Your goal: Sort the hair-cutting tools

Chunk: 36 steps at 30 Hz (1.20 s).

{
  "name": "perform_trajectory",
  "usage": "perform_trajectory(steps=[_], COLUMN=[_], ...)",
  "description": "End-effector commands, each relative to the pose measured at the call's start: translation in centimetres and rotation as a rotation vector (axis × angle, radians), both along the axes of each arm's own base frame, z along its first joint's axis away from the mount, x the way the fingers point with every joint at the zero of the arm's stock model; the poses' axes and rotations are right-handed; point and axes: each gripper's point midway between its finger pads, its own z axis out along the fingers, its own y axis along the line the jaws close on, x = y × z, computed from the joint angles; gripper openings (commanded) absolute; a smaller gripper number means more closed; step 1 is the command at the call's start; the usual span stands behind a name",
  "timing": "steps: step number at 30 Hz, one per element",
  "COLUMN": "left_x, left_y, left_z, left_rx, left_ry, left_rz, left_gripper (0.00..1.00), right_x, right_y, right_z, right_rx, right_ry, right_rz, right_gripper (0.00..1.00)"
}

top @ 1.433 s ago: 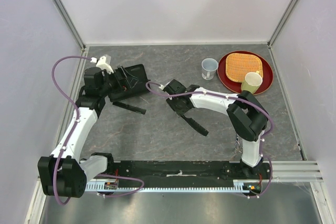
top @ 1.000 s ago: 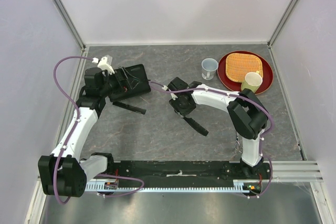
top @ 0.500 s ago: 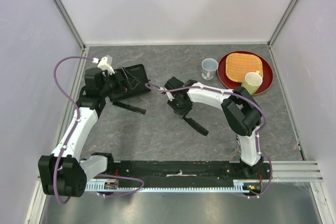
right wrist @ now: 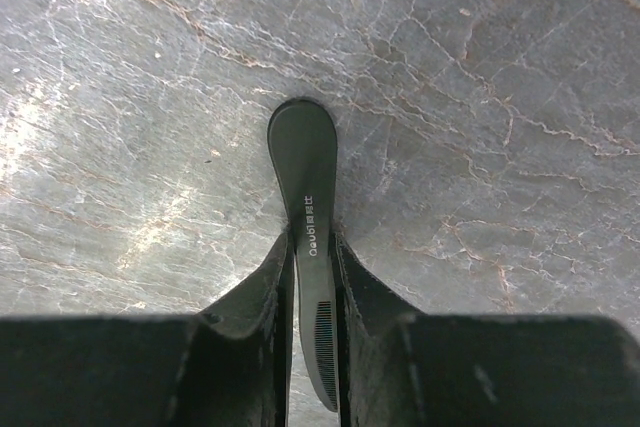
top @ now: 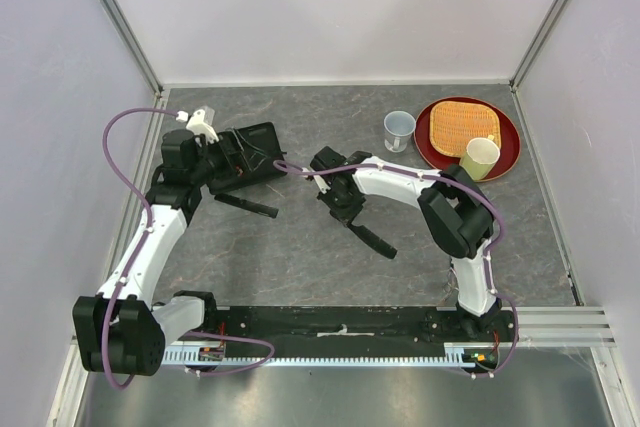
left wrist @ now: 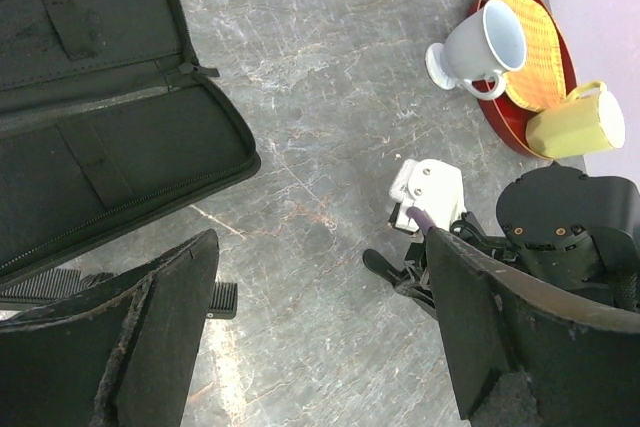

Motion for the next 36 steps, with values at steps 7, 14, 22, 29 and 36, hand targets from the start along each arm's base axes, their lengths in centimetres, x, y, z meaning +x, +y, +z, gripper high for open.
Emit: perform_trajectory(steps=[7, 14, 22, 29, 36], left_x=[-1.3, -1.9, -2.1, -2.4, -2.1], left_y=[-1.9, -2.8, -3.7, -5.6, -8.6], left_z=[-1.2, -3.1, -3.9, -4.6, -6.3], left_rx=[-0.084, -0.138, -0.191, -0.308, -0.394], left_ry=[0.015, 0.069, 0.094, 0.134, 0.247], left_rz=[-0.103, -0.133, -0.175, -0.243, -0.301], left_gripper=[0.89, 0.86, 0.85, 0.84, 0.83], right_x=[1.2, 1.5, 1.8, 2.0, 2.1], right_y=[0.5, 0.9, 1.5, 2.9, 4.5], right_z=[1.9, 4.0, 5.9, 7.9, 9.3], right_rx=[0.043, 0.098, 0.155, 0.249, 0.331], right_ry=[-0.137, -0.189, -0.227, -0.261, -0.279], right_rz=[-0.004, -0.005, -0.006, -0.009, -0.014], right_gripper=[0.17, 0.16, 0.17, 0.17, 0.18])
